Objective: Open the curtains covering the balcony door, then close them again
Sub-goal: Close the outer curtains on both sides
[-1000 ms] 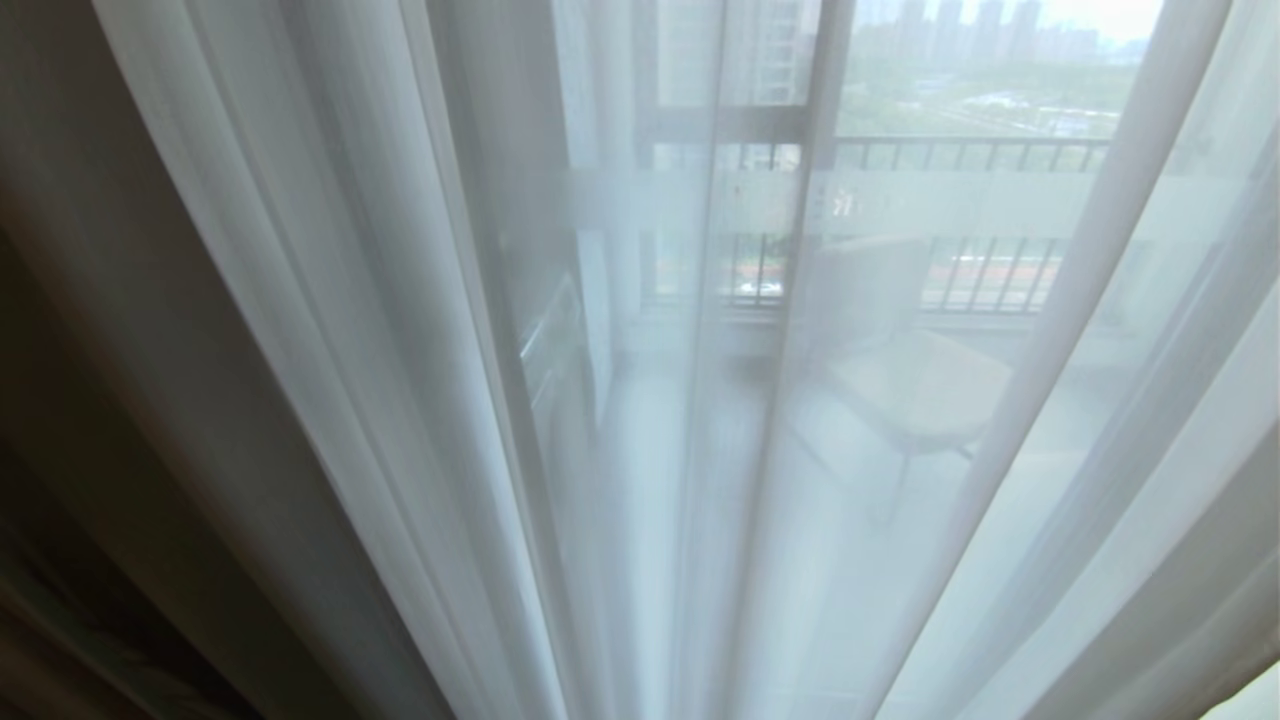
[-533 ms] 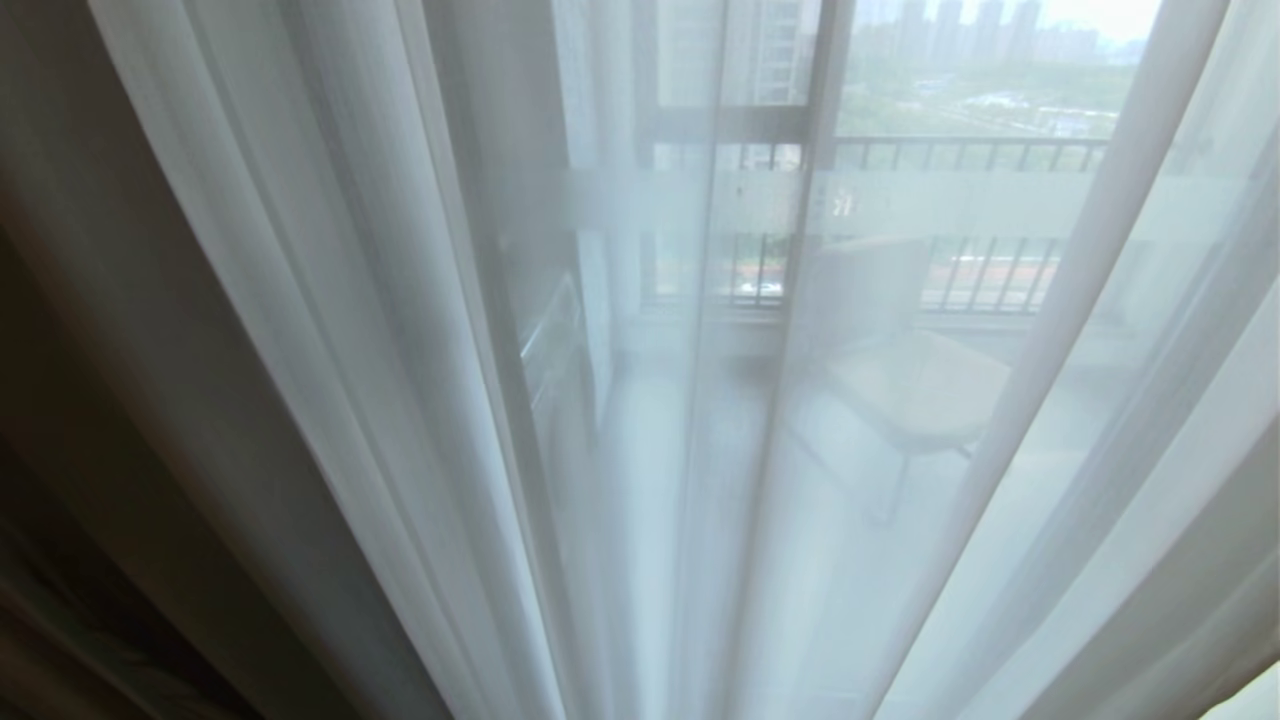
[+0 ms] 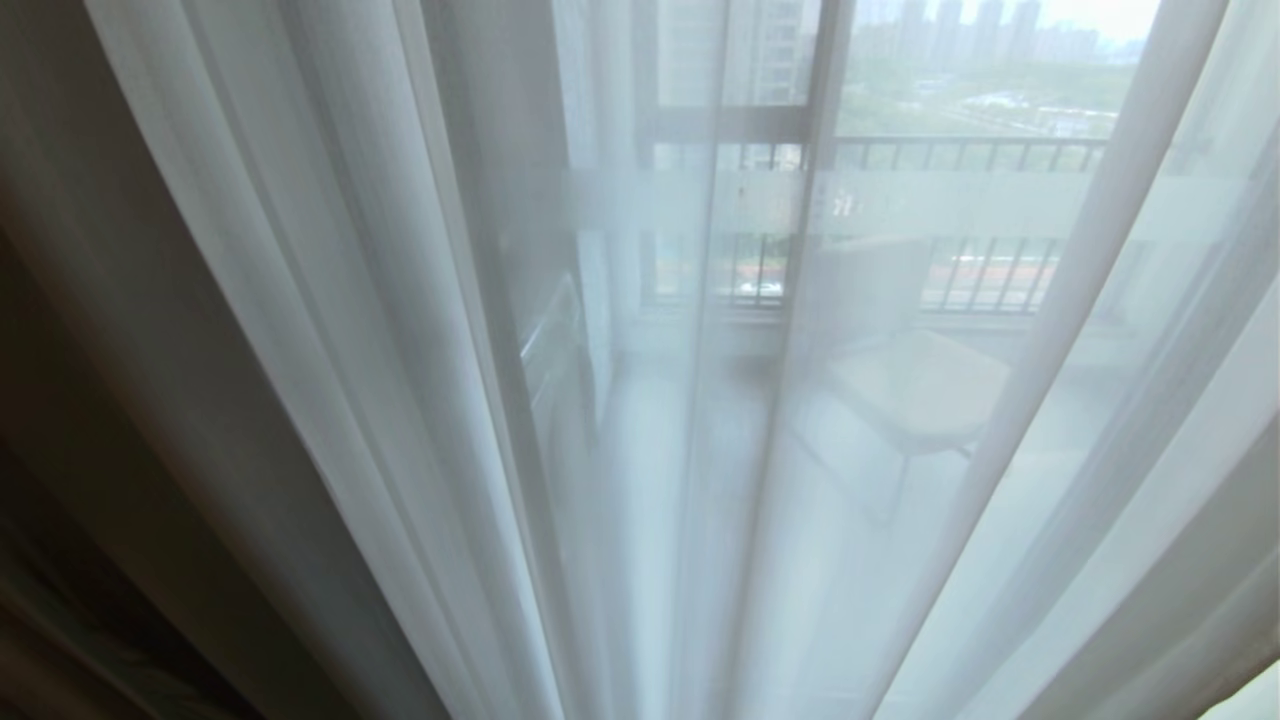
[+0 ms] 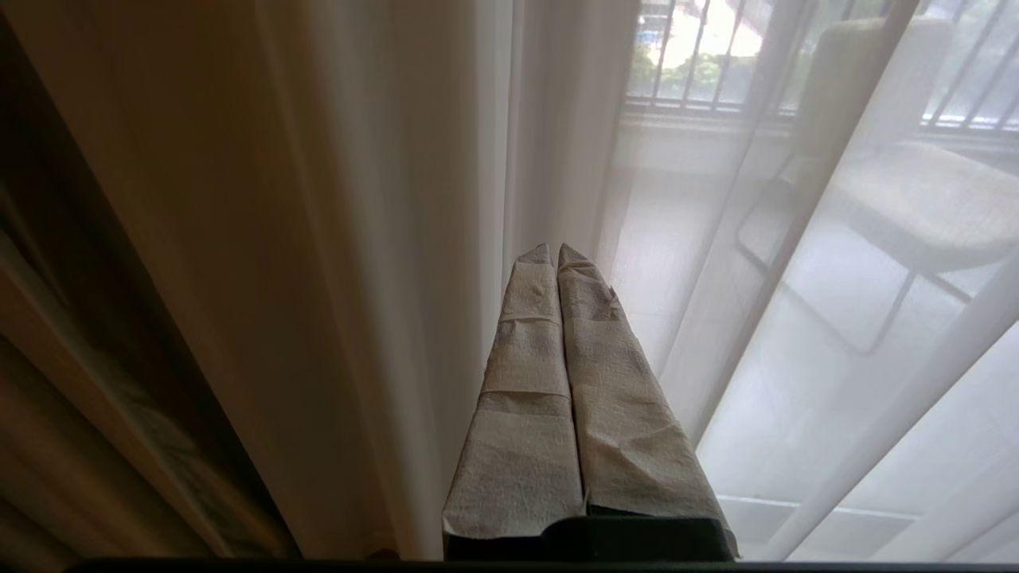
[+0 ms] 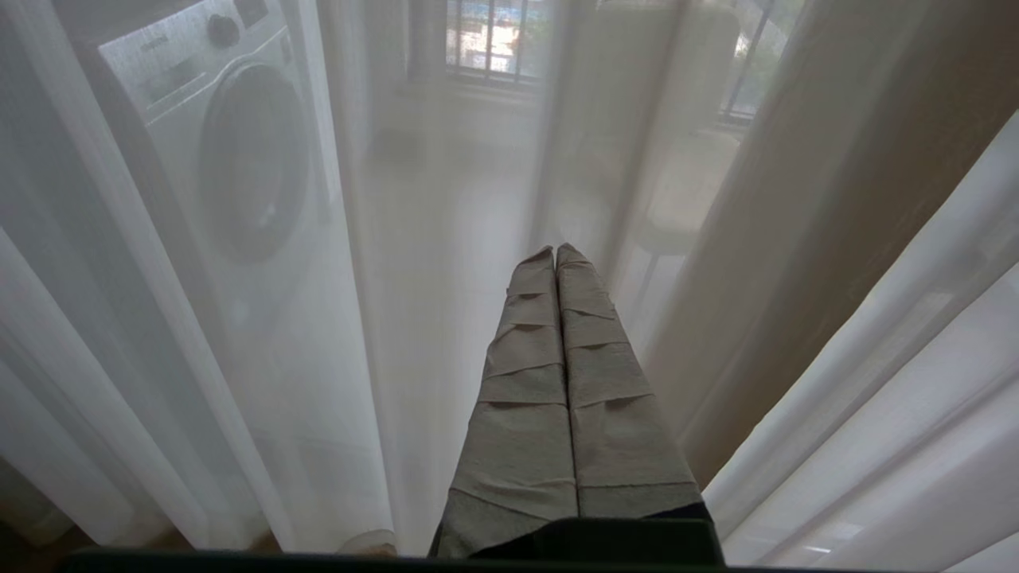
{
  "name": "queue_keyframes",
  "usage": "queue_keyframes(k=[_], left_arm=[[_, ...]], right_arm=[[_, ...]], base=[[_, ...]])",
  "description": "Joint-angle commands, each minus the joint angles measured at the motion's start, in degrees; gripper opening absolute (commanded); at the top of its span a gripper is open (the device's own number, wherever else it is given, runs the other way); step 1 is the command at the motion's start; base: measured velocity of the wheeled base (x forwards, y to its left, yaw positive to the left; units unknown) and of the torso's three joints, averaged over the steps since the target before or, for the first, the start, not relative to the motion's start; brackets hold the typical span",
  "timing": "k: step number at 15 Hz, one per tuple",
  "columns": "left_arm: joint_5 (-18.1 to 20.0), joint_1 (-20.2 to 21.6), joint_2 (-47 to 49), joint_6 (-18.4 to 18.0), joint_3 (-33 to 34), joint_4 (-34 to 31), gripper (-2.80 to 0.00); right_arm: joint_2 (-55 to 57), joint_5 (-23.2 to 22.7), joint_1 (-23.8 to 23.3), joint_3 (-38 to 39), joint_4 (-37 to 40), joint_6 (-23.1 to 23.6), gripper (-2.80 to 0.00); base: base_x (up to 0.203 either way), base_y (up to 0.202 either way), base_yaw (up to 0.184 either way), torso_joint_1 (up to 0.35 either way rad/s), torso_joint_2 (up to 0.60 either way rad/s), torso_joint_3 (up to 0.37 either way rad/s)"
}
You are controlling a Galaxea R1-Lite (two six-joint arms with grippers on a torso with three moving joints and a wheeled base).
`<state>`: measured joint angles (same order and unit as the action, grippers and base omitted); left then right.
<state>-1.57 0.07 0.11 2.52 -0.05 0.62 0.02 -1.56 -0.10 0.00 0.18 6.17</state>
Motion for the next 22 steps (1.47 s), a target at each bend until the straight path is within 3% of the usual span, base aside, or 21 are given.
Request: queue_keyframes(k=[1, 9, 11, 14, 17, 20, 22], left_arm=[[-0.2, 0.0, 0.0, 0.0, 0.0, 0.1, -2.8], [-0.5, 0.0, 0.0, -0.6, -0.8, 0.3, -2.8], [-4.4, 0.0, 0.0, -0.5, -5.1, -0.6, -2.8], [-6.6, 0.0, 0.0, -0.5, -10.2, -0.9, -2.8], [-11.3, 0.0, 1.1, -0.8, -15.8, -3.9, -2.8], [-13.5, 0.0, 6.0, -2.3, -20.8, -5.3, -2.8], [-17.2, -0.3, 11.4, -2.9, -23.8, -5.3, -2.8]], right_arm=[[0.0, 0.0, 0.0, 0.0, 0.0, 0.1, -2.8], [0.0, 0.0, 0.0, 0.0, 0.0, 0.1, -2.8], [0.0, 0.0, 0.0, 0.0, 0.0, 0.1, -2.8], [0.0, 0.0, 0.0, 0.0, 0.0, 0.1, -2.8], [0.0, 0.0, 0.0, 0.0, 0.0, 0.1, -2.8], [0.0, 0.0, 0.0, 0.0, 0.0, 0.1, -2.8], [0.0, 0.0, 0.0, 0.0, 0.0, 0.1, -2.8]], base=[[0.0, 0.0, 0.0, 0.0, 0.0, 0.0], [0.0, 0.0, 0.0, 0.0, 0.0, 0.0], [0.0, 0.0, 0.0, 0.0, 0.0, 0.0], [0.0, 0.0, 0.0, 0.0, 0.0, 0.0], [0.0, 0.0, 0.0, 0.0, 0.0, 0.0], [0.0, 0.0, 0.0, 0.0, 0.0, 0.0], [0.0, 0.0, 0.0, 0.0, 0.0, 0.0]])
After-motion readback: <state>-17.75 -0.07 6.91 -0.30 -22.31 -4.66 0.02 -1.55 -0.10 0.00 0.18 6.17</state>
